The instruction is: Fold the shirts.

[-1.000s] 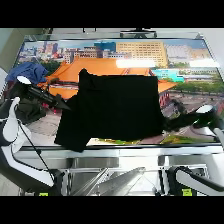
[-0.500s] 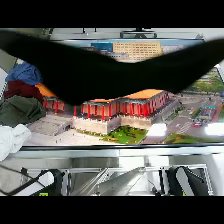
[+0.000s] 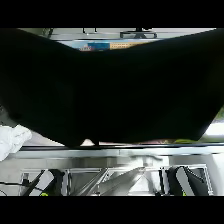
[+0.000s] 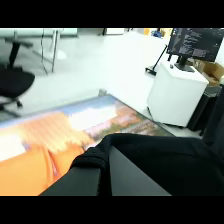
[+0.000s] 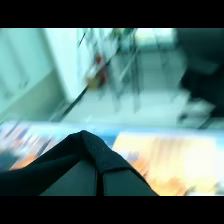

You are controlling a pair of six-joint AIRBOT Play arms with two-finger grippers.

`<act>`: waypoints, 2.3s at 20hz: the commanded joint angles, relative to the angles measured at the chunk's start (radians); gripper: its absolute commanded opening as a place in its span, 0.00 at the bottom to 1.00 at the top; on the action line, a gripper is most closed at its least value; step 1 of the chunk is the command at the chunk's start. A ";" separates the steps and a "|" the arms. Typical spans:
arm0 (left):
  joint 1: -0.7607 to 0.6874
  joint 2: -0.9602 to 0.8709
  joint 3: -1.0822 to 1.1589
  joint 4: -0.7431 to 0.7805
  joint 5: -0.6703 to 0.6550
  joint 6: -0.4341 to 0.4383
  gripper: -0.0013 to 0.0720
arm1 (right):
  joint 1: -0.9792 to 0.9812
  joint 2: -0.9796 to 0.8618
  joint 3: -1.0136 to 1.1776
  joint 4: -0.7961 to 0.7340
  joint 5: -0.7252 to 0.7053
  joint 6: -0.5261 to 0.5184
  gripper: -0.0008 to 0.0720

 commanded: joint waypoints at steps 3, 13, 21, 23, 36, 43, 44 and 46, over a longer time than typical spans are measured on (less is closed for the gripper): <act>-0.352 -0.204 -0.278 0.404 0.139 0.060 0.05 | 0.238 -0.232 -0.276 -0.102 -0.124 0.007 0.04; -0.509 -1.003 0.122 0.583 0.303 0.034 0.04 | 0.256 -0.924 -0.335 0.386 -0.347 -0.424 0.04; -0.501 -1.118 0.240 0.645 0.275 -0.013 0.04 | 0.222 -1.102 -0.137 0.359 -0.279 -0.433 0.04; -0.491 -1.118 0.240 0.717 0.246 -0.042 0.04 | 0.188 -1.102 -0.130 0.301 -0.238 -0.409 0.04; -0.518 -1.122 0.233 0.837 0.167 -0.075 0.04 | 0.172 -1.109 -0.130 -0.035 -0.175 -0.373 0.04; -0.520 -1.121 0.289 0.856 0.023 -0.157 0.44 | 0.154 -1.057 -0.094 -0.071 -0.129 -0.336 0.43; -0.510 -1.115 0.321 0.855 -0.025 -0.183 0.44 | 0.147 -1.026 -0.083 -0.123 -0.121 -0.296 0.43; -0.490 -1.071 0.314 0.856 -0.079 -0.210 0.44 | 0.132 -0.948 -0.074 -0.275 -0.106 -0.188 0.61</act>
